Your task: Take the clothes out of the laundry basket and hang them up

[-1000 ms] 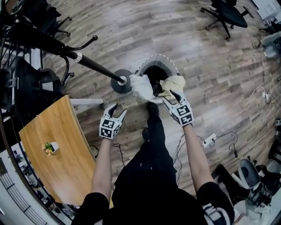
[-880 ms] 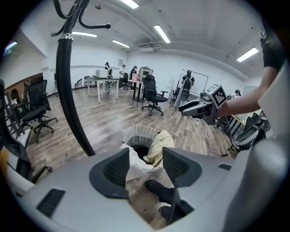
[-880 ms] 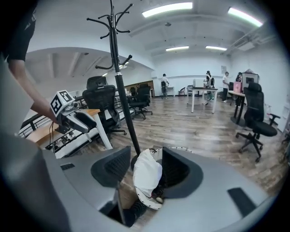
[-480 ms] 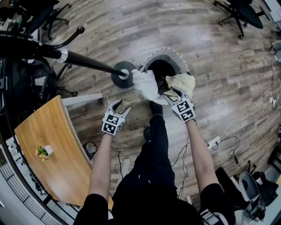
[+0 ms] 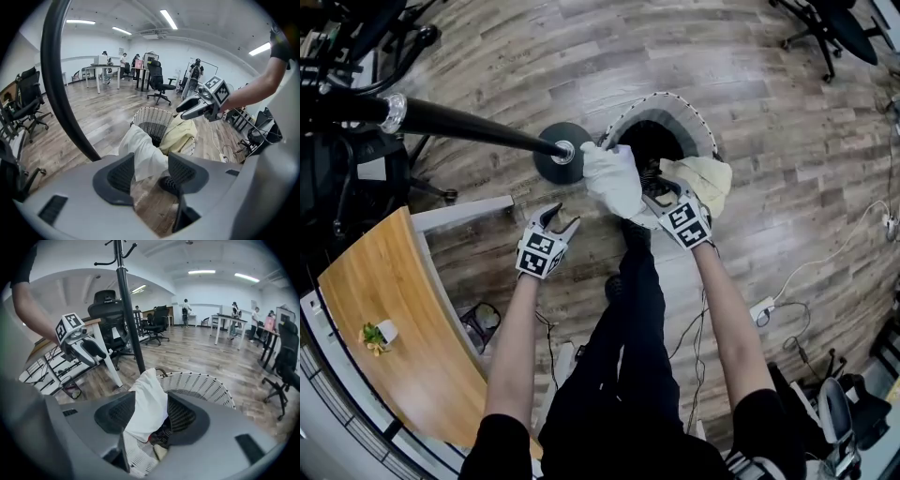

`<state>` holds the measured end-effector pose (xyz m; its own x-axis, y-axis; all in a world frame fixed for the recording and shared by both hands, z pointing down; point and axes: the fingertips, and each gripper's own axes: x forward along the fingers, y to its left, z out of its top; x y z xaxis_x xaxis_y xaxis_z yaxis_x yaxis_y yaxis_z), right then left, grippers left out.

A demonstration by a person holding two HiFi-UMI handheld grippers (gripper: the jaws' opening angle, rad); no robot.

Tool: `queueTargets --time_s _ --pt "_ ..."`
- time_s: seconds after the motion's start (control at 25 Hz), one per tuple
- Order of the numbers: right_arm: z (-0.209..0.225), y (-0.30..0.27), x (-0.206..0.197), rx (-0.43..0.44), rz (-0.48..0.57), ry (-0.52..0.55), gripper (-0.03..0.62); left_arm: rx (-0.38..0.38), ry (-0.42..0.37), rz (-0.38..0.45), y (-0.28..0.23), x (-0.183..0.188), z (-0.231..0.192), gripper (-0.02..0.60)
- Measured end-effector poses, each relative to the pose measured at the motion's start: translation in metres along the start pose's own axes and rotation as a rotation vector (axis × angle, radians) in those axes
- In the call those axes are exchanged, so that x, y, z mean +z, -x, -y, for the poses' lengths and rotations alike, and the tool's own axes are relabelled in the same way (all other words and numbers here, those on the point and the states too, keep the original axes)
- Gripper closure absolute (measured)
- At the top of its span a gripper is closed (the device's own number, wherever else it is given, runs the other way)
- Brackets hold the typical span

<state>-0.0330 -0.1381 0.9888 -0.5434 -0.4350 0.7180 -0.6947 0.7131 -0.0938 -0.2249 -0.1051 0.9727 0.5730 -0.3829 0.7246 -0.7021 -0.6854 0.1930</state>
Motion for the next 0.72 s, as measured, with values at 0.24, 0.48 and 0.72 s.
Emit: queueTargets --time_s 0.24,0.48,0.72 --pt "0.012 -0.056 -0.023 0.001 -0.052 0.107 0.37 -0.002 -0.029 -0.019 -0.048 -0.034 -0.015 0.342" --pt "0.025 -0.107 -0.036 0.015 -0.065 0.186 0.358 -0.008 -0.056 -0.011 -0.104 -0.056 -0.032 0.342" --pt "0.019 -0.155 -0.043 0.068 -0.069 0.25 0.316 -0.022 -0.137 -0.011 -0.155 -0.07 -0.038 0.342"
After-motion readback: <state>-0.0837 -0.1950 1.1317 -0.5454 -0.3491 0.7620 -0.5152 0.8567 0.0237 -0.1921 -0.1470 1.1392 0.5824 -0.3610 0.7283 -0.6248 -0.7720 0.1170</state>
